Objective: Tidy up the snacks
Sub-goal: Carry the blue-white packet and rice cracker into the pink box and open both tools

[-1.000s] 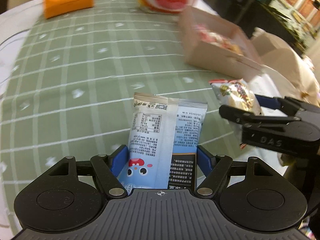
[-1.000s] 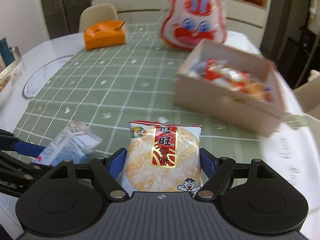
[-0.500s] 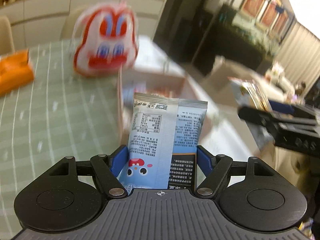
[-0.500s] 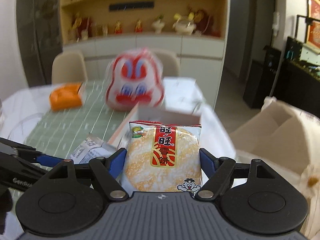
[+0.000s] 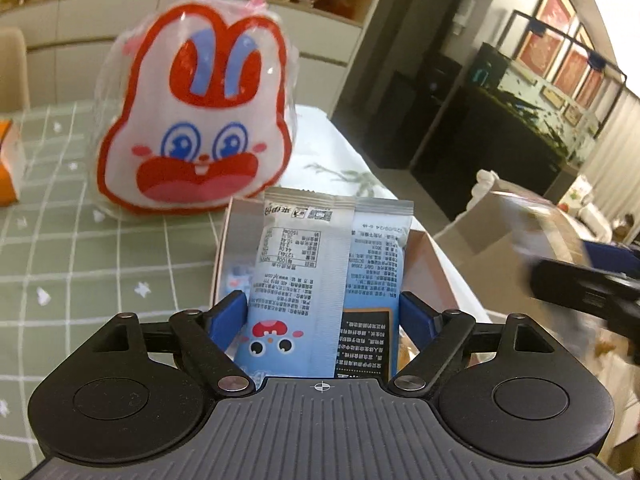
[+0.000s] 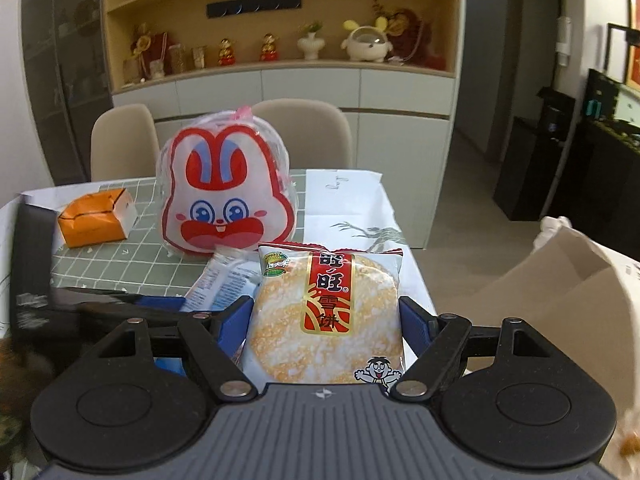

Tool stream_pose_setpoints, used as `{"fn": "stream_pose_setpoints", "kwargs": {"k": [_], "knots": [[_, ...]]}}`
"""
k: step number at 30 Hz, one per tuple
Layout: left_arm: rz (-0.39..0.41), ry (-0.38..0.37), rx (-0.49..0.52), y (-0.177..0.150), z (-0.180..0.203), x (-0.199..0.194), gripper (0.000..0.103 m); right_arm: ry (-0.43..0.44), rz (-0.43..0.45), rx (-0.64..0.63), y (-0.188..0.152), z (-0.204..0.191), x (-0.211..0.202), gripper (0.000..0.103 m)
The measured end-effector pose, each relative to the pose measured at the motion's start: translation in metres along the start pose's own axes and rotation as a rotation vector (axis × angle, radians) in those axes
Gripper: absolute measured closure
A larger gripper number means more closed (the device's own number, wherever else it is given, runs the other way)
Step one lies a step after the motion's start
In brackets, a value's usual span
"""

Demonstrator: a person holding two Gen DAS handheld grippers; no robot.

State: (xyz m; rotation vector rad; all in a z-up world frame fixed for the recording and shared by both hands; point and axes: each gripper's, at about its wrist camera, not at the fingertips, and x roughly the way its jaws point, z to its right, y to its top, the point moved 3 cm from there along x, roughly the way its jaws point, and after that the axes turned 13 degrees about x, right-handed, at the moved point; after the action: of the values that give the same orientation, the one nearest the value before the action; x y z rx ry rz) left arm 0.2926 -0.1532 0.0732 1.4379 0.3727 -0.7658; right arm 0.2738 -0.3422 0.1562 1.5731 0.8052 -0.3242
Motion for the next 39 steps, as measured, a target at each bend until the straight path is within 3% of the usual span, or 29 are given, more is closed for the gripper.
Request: {"fn": "stream_pose_setpoints", "kwargs": {"k": [10, 18, 25, 28, 32, 36, 39], "knots": [[-0.022, -0.015, 0.041, -0.010, -0.001, 0.004, 0.016, 0.085, -0.130, 0.062, 0.012, -0.017, 0.068, 0.025], [-0.010, -0.002, 0.058, -0.015, -0.007, -0.001, 0.020, 0.049, -0.253, 0.106, -0.004, -0.005, 0.118, 0.025], [0.013, 0.009, -0.001, -0.023, -0.011, -0.022, 0.023, 0.176, -0.184, 0.214, 0.000, 0.002, 0.111, 0.019], [0.029, 0.013, -0.009, -0.029, -0.007, -0.036, 0.024, 0.111, -0.148, 0.247, -0.002, 0.006, 0.111, 0.019], [-0.018, -0.020, 0.002, -0.042, -0.004, -0.044, 0.024, 0.072, -0.196, 0.277, -0.016, 0.008, 0.114, 0.019], [-0.026, -0.027, 0.035, -0.047, -0.006, -0.039, 0.030, 0.049, -0.146, 0.283, -0.029, 0.000, 0.096, 0.019], [-0.044, -0.083, 0.034, -0.045, -0.012, -0.021, 0.030, 0.002, -0.100, 0.293, -0.035, -0.009, 0.077, 0.019]]}}
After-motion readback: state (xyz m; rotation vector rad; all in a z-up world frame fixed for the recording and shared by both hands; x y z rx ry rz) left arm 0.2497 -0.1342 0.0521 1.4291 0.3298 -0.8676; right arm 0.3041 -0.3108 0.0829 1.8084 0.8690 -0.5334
